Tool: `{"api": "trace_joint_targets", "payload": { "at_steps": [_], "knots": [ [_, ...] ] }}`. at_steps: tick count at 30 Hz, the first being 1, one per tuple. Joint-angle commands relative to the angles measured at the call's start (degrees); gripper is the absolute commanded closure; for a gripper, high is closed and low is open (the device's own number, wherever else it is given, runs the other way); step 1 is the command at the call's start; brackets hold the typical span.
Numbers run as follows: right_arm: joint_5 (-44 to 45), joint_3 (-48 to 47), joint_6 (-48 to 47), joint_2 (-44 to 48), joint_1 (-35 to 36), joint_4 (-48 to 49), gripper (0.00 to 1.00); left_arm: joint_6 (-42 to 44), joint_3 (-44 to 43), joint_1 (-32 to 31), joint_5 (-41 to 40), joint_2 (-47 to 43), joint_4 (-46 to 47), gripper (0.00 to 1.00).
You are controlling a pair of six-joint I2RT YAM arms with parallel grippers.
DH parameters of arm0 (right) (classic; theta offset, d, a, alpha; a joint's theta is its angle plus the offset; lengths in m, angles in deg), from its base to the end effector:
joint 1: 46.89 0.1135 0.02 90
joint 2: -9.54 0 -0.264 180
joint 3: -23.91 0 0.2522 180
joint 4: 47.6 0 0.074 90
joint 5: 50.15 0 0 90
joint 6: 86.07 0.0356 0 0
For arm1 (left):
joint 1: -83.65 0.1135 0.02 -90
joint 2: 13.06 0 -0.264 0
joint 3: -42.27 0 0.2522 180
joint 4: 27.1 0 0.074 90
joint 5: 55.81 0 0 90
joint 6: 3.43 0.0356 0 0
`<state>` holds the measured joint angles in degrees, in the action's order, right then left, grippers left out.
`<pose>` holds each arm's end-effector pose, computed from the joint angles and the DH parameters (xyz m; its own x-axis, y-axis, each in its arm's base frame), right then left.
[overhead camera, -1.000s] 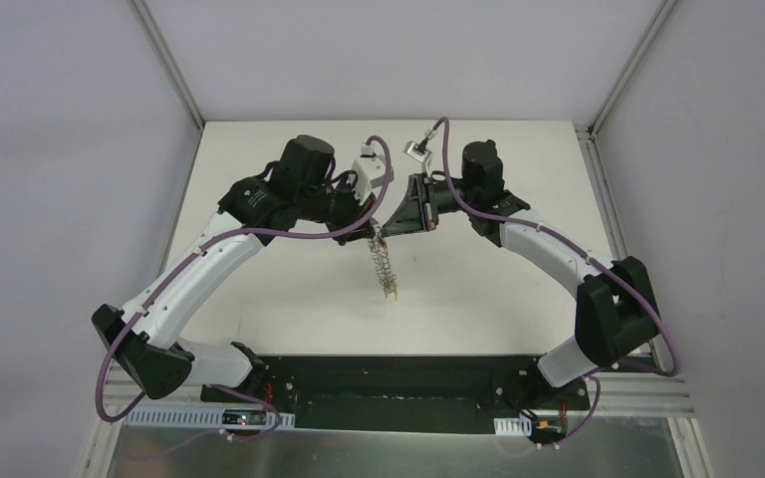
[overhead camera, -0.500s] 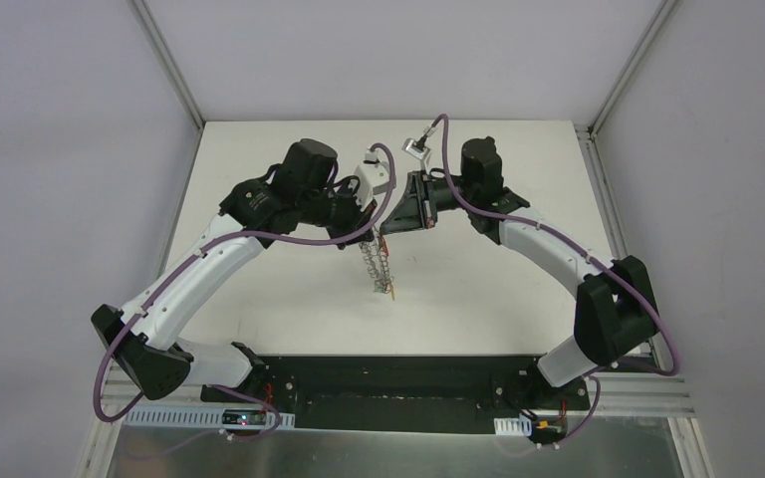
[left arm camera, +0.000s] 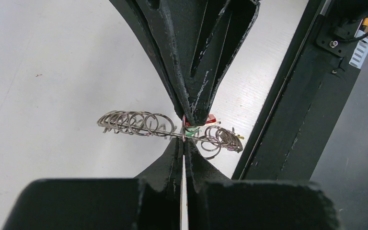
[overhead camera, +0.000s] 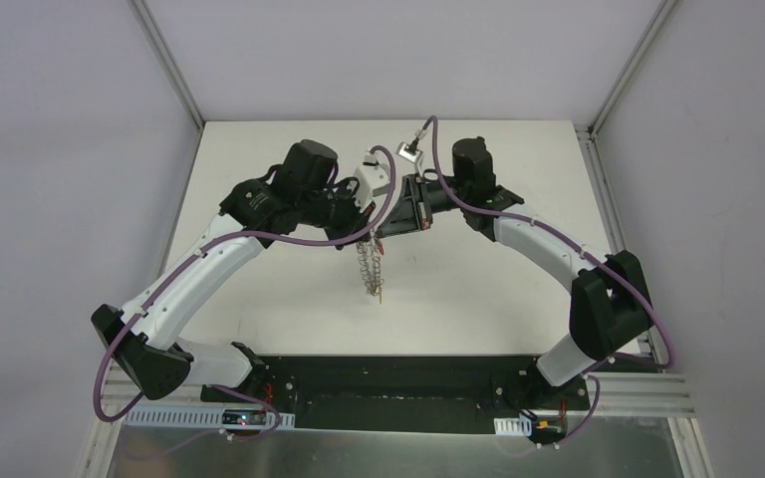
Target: Put the keys on the keyring
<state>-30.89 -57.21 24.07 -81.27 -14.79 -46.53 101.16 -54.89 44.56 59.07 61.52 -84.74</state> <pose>0.2847 0.2182 0.3222 -0.4518 -0.1493 -0.8795 -0.8632 -0.1759 0.4733 0.1999 -0.1817 0.4038 -0.2200 0.4732 -0.8530 0.9246 0.3800 -0.0277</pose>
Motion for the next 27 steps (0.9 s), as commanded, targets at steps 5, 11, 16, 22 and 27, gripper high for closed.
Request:
{"api": "trace_joint_targets", "payload": {
  "at_steps": [5, 11, 16, 22, 27],
  "knots": [
    [2.1, -2.63, -2.85, -0.97, 0.24, -2.08, 1.0, 1.14, -0.08, -1.16, 0.77, -2.49, 2.3, 1.0],
    [4.46, -3.7, -4.68, -1.3, 0.25, -5.65, 1.0, 1.66, -0.12, -1.24, 1.23, -2.59, 2.14, 1.0],
    [5.48, -4.53, -4.75, -1.73, 0.37, -6.79, 1.0, 3.05, -0.01, -1.63, 1.3, -2.64, 1.51, 1.0],
    [6.07, -5.06, -4.97, -2.06, 0.71, -7.63, 1.0, 4.7, 0.03, -2.36, 1.37, -2.74, 0.67, 1.0],
    [7.05, -5.54, -6.28, -2.1, 0.99, -9.59, 1.0, 5.63, -0.18, -2.83, 0.88, -2.68, 0.14, 1.0]
  ]
}}
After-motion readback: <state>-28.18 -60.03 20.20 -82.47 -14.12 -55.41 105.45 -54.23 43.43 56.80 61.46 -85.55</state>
